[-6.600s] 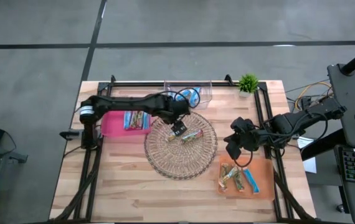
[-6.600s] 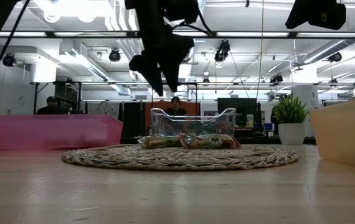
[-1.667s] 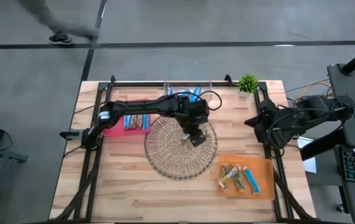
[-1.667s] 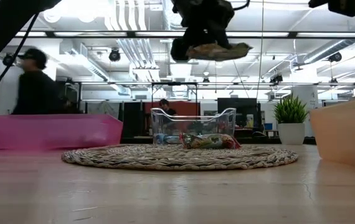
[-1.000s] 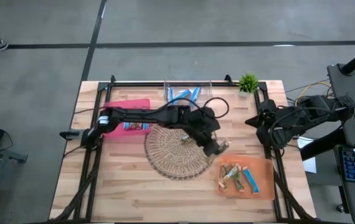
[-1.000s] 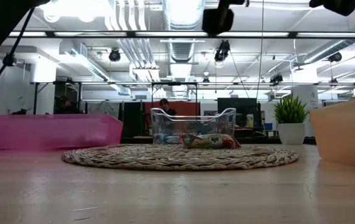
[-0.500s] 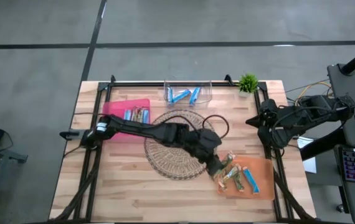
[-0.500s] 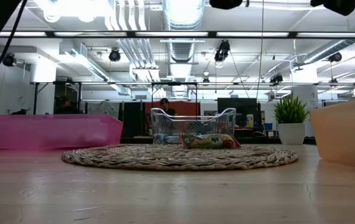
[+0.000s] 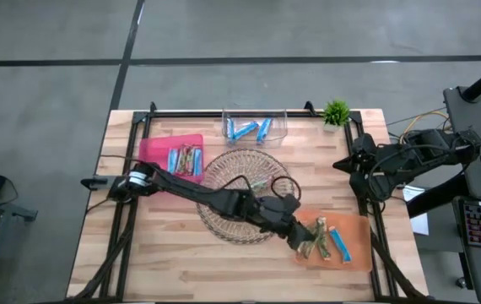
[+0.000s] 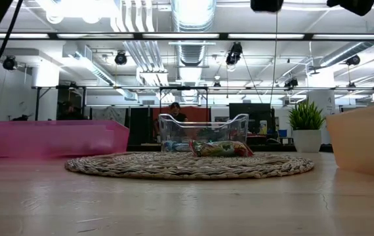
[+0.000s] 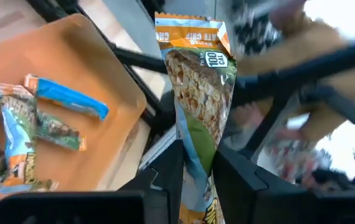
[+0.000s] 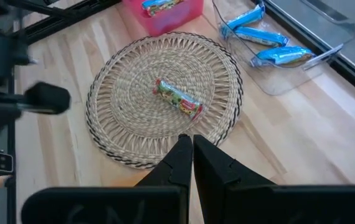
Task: Pick and place Granola Bars by type
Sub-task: Put the yellow granola bar into the orange bin, then put the red granola bar into the red bin
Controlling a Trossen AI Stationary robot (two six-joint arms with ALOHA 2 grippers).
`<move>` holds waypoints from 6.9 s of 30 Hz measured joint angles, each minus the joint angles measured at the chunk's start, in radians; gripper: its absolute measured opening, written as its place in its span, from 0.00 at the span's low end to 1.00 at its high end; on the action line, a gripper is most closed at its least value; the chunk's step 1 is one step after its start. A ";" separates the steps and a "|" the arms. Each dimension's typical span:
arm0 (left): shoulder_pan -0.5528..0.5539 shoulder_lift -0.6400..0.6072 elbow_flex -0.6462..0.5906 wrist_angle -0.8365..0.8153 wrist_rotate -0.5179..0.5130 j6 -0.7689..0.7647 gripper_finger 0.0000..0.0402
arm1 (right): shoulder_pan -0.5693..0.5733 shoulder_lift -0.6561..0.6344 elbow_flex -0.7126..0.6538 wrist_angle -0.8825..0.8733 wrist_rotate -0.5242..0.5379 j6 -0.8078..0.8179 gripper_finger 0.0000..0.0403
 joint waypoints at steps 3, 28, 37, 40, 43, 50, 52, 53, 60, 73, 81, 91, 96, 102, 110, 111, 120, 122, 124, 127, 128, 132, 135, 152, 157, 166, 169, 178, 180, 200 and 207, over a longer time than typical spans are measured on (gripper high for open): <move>0.002 0.001 -0.082 0.134 -0.050 -0.101 0.16 | 0.000 0.001 0.000 0.001 0.000 -0.019 0.02; 0.051 0.011 -0.239 0.281 -0.164 -0.298 0.16 | -0.001 0.002 0.000 0.003 0.001 -0.070 0.02; 0.058 0.048 -0.220 0.271 -0.153 -0.302 0.11 | -0.001 0.002 0.000 0.003 0.011 -0.070 0.02; 0.058 0.074 -0.198 0.299 -0.143 -0.313 0.11 | -0.001 0.002 0.000 0.005 0.012 -0.069 0.02; 0.058 0.093 -0.169 0.304 -0.127 -0.314 0.11 | -0.001 0.002 0.000 0.005 0.012 -0.069 0.02; 0.057 0.124 -0.138 0.296 -0.096 -0.329 0.11 | -0.001 0.002 0.000 0.006 0.012 -0.067 0.02; 0.055 0.124 -0.138 0.296 -0.094 -0.334 0.11 | -0.001 0.002 0.000 0.006 0.012 -0.067 0.02; 0.054 0.124 -0.138 0.296 -0.094 -0.334 0.11 | -0.001 0.002 0.000 0.006 0.012 -0.067 0.02; 0.053 0.124 -0.138 0.288 -0.061 -0.338 0.11 | -0.001 0.002 0.000 0.006 0.011 -0.067 0.02; 0.048 0.124 -0.139 0.244 -0.043 -0.336 0.27 | -0.001 0.002 0.000 0.007 0.011 -0.055 0.02; 0.048 0.124 -0.139 0.248 -0.043 -0.292 0.28 | 0.000 0.002 0.000 0.007 0.011 -0.055 0.02; 0.047 0.108 -0.139 0.247 -0.050 -0.192 0.02 | 0.000 0.002 0.000 0.006 0.009 -0.048 0.02; 0.019 0.041 -0.140 0.242 -0.063 -0.022 0.00 | 0.000 0.002 0.000 0.007 0.005 -0.021 0.02; -0.045 -0.104 -0.138 0.069 -0.206 0.194 0.00 | 0.000 0.034 0.000 0.016 -0.032 -0.017 0.02; -0.123 -0.312 -0.139 -0.414 -0.564 0.324 0.00 | -0.001 0.161 0.000 0.199 -0.098 -0.148 0.02; -0.128 -0.332 -0.139 -0.444 -0.584 0.338 0.00 | -0.001 0.181 0.000 0.221 -0.100 -0.170 0.02; -0.161 -0.533 -0.311 -0.478 -0.675 0.482 0.00 | -0.125 0.320 0.001 0.328 -0.317 -0.251 0.02; -0.160 -0.587 -0.389 -0.436 -0.677 0.520 0.00 | -0.172 0.342 0.001 0.342 -0.360 -0.277 0.02; -0.151 -0.646 -0.482 -0.351 -0.656 0.572 0.00 | -0.215 0.368 0.001 0.350 -0.399 -0.304 0.02; -0.128 -0.744 -0.630 -0.164 -0.561 0.649 0.00 | -0.271 0.405 0.001 0.355 -0.444 -0.337 0.02; -0.121 -0.772 -0.674 -0.108 -0.535 0.665 0.00 | -0.282 0.418 0.001 0.355 -0.458 -0.357 0.02; -0.094 -0.878 -0.823 0.007 -0.506 0.678 0.00 | -0.310 0.469 0.001 0.355 -0.471 -0.425 0.02; -0.073 -0.947 -0.888 0.007 -0.504 0.680 0.00 | -0.323 0.507 0.001 0.355 -0.471 -0.440 0.03; 0.088 -1.152 -1.008 -0.014 -0.504 0.707 0.00 | -0.438 0.752 0.002 0.447 -0.568 -0.805 0.43; 0.111 -1.157 -1.008 -0.051 -0.504 0.739 0.00 | -0.457 0.816 0.002 0.470 -0.569 -0.871 0.49; 0.160 -1.189 -1.008 -0.119 -0.504 0.746 0.00 | -0.458 0.960 0.006 0.536 -0.572 -0.925 0.50; 0.161 -1.209 -1.008 -0.144 -0.503 0.758 0.00 | -0.460 1.008 0.040 0.539 -0.568 -0.966 0.50; 0.162 -1.303 -1.008 -0.234 -0.503 0.756 0.00 | -0.459 1.146 0.167 0.522 -0.541 -1.069 0.50; 0.162 -1.322 -1.008 -0.250 -0.504 0.756 0.00 | -0.459 1.164 0.190 0.507 -0.540 -1.084 0.50; 0.162 -1.389 -1.008 -0.287 -0.531 0.758 0.00 | -0.459 1.255 0.203 0.448 -0.484 -1.147 0.44; 0.162 -1.397 -1.008 -0.285 -0.531 0.758 0.00 | -0.459 1.258 0.201 0.450 -0.485 -1.147 0.30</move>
